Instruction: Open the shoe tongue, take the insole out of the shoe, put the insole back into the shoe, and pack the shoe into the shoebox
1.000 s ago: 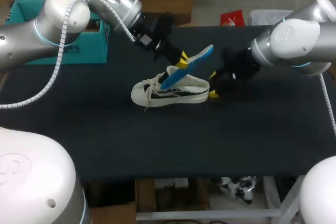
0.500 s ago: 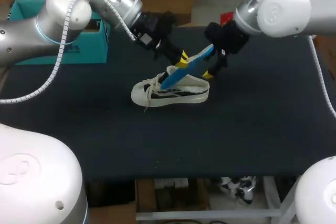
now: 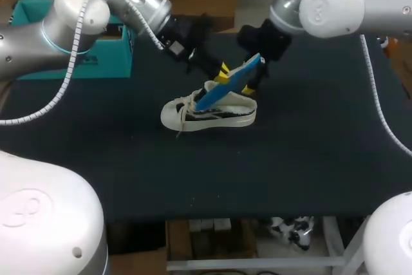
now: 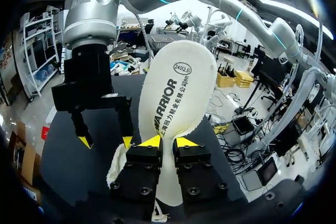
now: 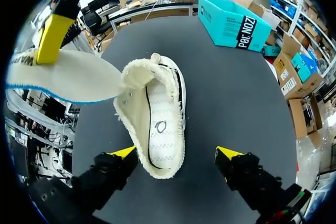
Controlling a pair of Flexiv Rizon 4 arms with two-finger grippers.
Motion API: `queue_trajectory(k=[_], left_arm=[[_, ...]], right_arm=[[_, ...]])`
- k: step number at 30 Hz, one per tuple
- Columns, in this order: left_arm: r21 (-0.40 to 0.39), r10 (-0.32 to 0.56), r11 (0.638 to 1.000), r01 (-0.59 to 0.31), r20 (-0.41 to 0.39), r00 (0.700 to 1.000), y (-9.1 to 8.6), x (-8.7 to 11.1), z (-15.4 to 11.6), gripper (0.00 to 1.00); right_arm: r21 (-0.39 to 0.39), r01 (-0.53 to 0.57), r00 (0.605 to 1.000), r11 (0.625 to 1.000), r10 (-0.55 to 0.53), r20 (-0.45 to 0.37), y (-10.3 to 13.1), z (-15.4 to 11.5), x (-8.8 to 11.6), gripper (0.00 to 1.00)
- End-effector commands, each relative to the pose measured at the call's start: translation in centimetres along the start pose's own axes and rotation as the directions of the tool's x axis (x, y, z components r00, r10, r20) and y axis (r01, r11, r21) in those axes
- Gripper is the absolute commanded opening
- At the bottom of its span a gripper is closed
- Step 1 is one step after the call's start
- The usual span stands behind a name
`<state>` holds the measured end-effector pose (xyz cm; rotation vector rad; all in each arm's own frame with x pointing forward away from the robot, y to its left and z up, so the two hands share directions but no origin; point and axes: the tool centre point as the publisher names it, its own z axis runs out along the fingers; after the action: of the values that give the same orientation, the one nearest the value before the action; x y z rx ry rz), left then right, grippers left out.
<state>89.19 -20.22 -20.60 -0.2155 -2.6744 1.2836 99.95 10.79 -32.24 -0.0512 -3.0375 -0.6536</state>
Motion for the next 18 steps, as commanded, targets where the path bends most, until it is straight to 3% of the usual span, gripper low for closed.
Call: queue_trajectory(k=[1,10,18], left_arm=[[0.068,0.004,0.998,-0.004,-0.004,1.0,2.1,0.9,-2.4,0.0],[0.181,0.015,0.983,-0.014,-0.004,1.0,4.5,1.5,-6.3,0.0],[0.233,-0.005,0.973,-0.002,0.03,1.0,6.2,2.3,-8.4,0.0]], right_arm=[[0.009,0.007,1.0,1.0,-0.007,-0.013,0.6,0.5,-0.4,1.0],[0.038,0.017,1.0,0.999,-0.016,-0.024,2.1,1.3,-0.6,1.0],[0.102,-0.002,1.0,0.995,0.002,-0.003,3.6,2.5,-0.2,1.0]])
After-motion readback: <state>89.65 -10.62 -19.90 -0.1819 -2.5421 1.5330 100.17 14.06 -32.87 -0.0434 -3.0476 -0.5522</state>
